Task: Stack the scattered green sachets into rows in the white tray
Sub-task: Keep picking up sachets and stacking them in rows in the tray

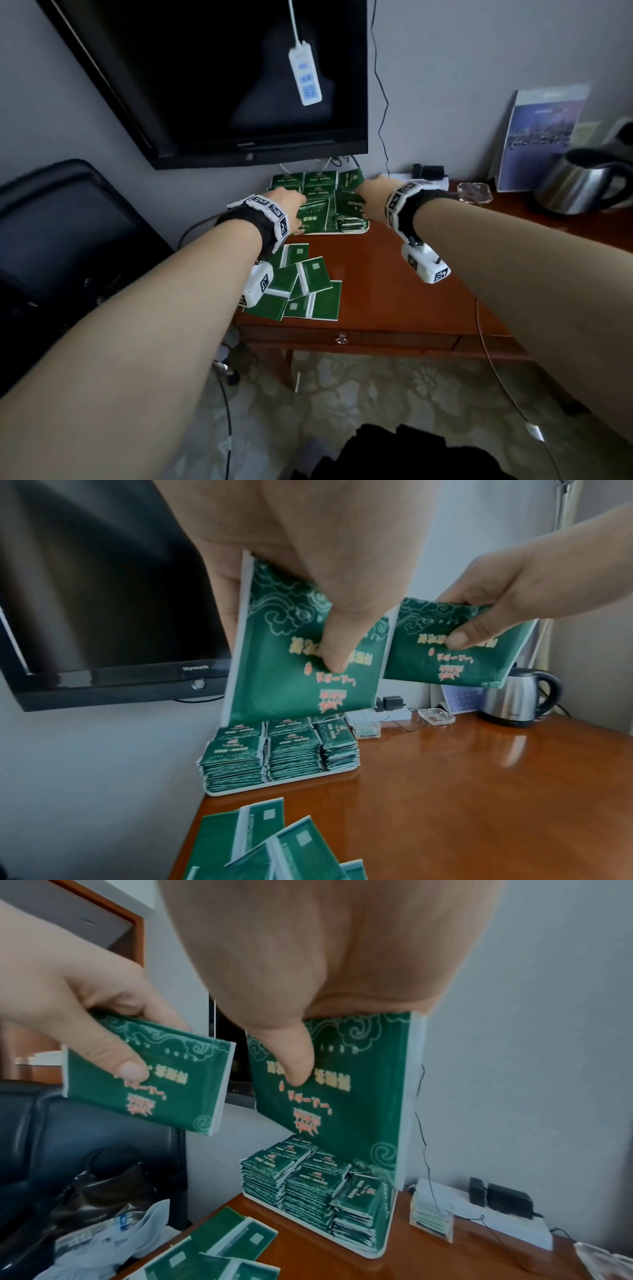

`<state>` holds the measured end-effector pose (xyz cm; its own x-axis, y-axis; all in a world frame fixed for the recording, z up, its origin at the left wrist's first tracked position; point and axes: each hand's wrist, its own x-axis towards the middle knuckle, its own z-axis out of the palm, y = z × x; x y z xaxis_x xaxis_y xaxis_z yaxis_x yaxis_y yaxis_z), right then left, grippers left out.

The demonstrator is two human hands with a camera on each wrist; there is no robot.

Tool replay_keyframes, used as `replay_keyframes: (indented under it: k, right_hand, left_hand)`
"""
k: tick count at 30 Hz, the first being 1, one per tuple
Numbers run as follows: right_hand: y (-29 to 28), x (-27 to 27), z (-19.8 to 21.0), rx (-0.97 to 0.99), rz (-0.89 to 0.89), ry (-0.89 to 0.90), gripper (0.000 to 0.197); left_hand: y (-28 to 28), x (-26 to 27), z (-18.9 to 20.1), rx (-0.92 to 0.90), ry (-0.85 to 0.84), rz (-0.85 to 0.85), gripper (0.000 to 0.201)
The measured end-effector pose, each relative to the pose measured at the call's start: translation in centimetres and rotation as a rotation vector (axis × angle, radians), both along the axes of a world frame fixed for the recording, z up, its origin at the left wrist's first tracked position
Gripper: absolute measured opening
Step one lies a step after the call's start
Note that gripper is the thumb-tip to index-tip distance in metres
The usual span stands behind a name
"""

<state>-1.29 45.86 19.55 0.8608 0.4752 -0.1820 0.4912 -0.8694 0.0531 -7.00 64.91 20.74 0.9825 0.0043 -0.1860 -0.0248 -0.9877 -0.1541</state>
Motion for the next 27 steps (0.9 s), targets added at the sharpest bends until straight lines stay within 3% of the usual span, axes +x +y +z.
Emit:
replay_keyframes:
  k: [4,14,21,27]
  right_hand:
    - [4.0,1.0,-0.2,0.029,-0.039,0.005,0.023]
    - [14.4,3.6,-1.6,0.049,-0.189,0.002,0.030]
    - [17.0,5.5,-2.5,-0.032,-0.203,0.012,0.040]
    - [18.1,10.4,-3.9,-0.047,-0.210,0.048,0.035]
  left_hand:
    - [4.8,0.9,0.1,-0.025,-0.030,0.006,0.051]
    - [16.7,5.4,-1.1,-0.048,-0.042,-0.096,0.038]
    - [20.5,8.9,-3.2,-0.082,-0.018,-0.136,0.031]
    - [21.8,14.0,-4.9,-0.065,0.021,-0.139,0.031]
